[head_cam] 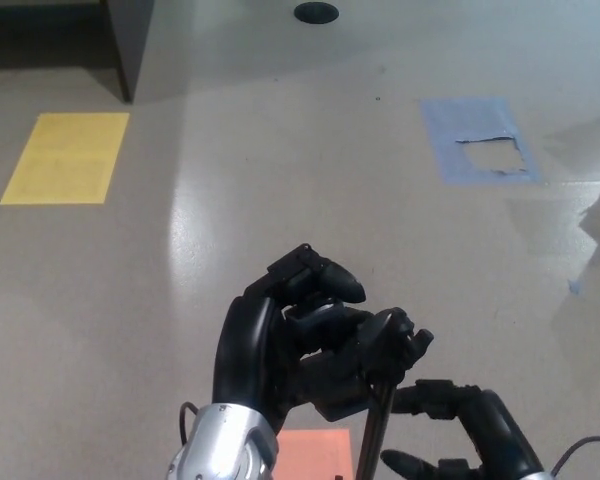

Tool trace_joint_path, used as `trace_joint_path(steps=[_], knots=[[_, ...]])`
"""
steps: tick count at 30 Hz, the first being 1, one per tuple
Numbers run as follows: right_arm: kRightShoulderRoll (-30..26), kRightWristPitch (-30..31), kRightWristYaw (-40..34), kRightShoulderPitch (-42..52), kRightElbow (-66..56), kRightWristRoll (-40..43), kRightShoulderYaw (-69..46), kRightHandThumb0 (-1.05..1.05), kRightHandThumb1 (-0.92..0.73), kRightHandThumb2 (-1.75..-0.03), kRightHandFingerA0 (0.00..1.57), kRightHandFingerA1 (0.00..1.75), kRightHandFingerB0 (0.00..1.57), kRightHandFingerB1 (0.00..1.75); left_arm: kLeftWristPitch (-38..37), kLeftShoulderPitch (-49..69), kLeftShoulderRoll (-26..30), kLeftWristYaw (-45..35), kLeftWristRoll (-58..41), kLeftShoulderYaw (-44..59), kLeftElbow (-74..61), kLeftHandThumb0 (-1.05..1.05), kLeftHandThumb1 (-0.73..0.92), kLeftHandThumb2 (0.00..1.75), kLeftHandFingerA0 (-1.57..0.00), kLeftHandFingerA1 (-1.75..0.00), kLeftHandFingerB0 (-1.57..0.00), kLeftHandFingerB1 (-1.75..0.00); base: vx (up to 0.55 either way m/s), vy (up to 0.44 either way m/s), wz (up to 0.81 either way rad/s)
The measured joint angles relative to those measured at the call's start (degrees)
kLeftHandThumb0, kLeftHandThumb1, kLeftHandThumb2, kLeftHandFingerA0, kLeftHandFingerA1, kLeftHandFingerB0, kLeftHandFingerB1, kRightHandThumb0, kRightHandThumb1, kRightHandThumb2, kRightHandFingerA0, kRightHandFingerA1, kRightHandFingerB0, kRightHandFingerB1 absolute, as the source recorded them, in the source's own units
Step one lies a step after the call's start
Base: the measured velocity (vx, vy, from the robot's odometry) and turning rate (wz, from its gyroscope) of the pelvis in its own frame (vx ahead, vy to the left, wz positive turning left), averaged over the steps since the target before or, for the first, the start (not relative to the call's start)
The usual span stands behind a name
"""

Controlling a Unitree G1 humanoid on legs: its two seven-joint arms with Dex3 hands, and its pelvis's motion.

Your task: A phone stand is kept on the floor and the robot uses both its hands to grab it and uses its left hand to extend the phone stand by pulling it upwards

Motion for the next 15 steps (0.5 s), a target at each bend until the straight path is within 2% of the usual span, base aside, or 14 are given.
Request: trace_joint_path(steps=[4,6,8,13,14,15], knots=[[-0.6,0.5,2.6,0.0,-0.3,0.0,1.3,-1.05,-0.58,-0.52,0.00,0.30,0.00,0.35,0.1,-0.3,0.0,0.1,-0.7,0.2,0.4,-0.24,0.44,0.81,-0.91,-1.75,-0.67,-1.75,0.00,0.000,0.00],[-0.6,1.0,3.1,0.0,-0.6,0.0,1.7,-1.05,-0.53,-0.50,0.00,0.28,0.00,0.25,0.1,-0.6,0.0,0.3,-0.8,0.2,0.7,-0.23,0.45,0.80,-0.92,-1.75,-0.69,-1.75,0.00,0.000,0.00],[-0.7,1.8,3.6,-0.1,-1.3,0.0,2.0,-1.05,-0.51,-0.49,0.00,0.24,0.00,0.21,0.1,-0.8,0.0,0.5,-0.9,0.2,1.1,-0.23,0.43,0.81,-0.94,-1.75,-0.70,-1.75,0.00,0.000,0.00],[-0.3,2.0,4.0,-1.0,-0.3,0.2,2.3,-1.05,-0.55,-0.53,0.00,0.22,0.00,0.33,0.1,-1.7,0.1,1.2,-0.9,0.1,1.5,-0.26,0.45,0.80,-0.95,-1.75,-0.69,-1.75,0.00,0.000,0.00],[-0.2,1.9,4.0,-1.1,0.0,0.2,2.3,-1.05,-0.51,-0.56,0.00,0.50,0.00,0.54,0.1,-1.8,0.1,1.3,-0.9,0.1,1.5,-0.28,0.46,0.78,-0.96,-1.75,-0.69,-1.75,0.00,0.000,0.00],[0.0,1.8,4.1,-1.2,0.2,0.2,2.4,-1.05,-0.51,-0.56,0.00,0.50,0.00,0.54,0.1,-1.9,0.1,1.4,-0.9,0.0,1.6,-0.28,0.46,0.78,-0.96,-1.75,-0.69,-1.75,0.00,0.000,0.00]])
